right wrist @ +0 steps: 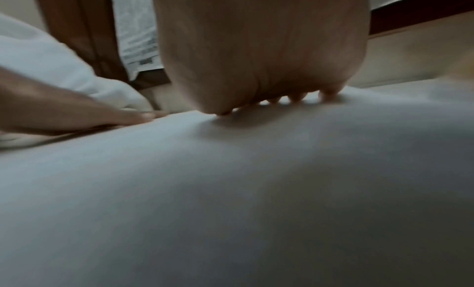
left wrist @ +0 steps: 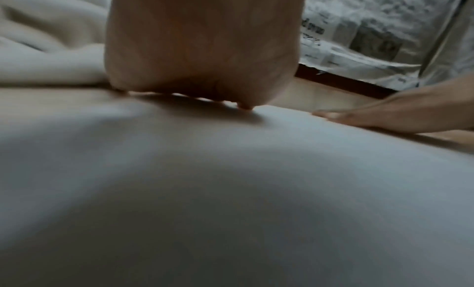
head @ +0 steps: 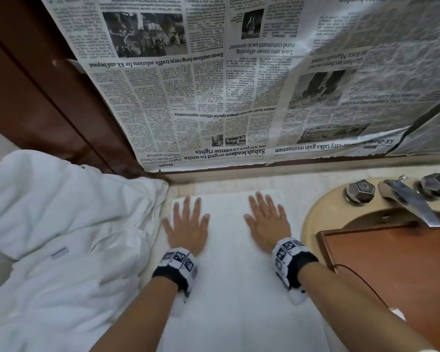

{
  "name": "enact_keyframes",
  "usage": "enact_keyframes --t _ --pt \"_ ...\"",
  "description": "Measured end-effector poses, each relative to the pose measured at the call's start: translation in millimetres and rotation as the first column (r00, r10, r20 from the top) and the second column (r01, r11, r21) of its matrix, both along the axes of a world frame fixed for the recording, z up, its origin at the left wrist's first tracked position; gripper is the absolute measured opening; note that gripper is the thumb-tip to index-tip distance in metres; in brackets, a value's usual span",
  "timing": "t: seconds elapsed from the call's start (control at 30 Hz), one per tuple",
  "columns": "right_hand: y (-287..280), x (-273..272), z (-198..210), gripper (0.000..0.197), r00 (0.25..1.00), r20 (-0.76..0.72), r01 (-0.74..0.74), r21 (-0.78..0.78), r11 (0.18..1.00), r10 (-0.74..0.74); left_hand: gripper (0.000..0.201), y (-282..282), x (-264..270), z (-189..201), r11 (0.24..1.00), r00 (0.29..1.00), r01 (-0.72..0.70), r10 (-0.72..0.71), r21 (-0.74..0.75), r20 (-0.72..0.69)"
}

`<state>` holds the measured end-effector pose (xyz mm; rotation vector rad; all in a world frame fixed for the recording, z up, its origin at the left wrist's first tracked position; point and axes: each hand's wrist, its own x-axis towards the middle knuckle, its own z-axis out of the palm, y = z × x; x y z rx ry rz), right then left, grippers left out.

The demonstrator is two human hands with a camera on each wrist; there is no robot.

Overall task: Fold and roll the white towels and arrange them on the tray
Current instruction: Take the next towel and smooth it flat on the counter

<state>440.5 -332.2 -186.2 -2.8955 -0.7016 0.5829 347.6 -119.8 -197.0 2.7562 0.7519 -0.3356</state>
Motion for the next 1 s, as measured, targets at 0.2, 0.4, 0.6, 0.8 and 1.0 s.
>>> enact_keyframes --t 0.2,0.4,0.6,0.8,1.0 --pt "-13 -23 9 0.067 0.999 0.038 0.018 0.065 0.998 -0.020 0.062 -9 -24 16 1.000 0.998 0.006 -0.005 -0.021 0.064" --pt "3 -64 -1 0.075 0.991 0.000 -0.137 0.062 0.989 0.137 0.066 -54 -43 6 0.983 0.985 0.174 -0.174 -0.056 -0.008" --pt "-49 -36 11 0.061 0.996 -0.019 0.088 -0.018 0.996 -0.088 0.057 -4 -62 6 0.998 0.999 -0.033 0.031 -0.062 -0.037" --pt "-15 -109 21 0.075 0.991 -0.024 -0.126 0.181 0.975 0.133 0.056 -72 -89 24 0.981 0.992 0.121 -0.114 -0.149 0.050" --pt "-51 -104 4 0.070 1.000 -0.019 -0.015 0.019 1.000 0.016 0.061 -56 -111 6 0.993 0.994 0.106 -0.107 -0.047 -0.018"
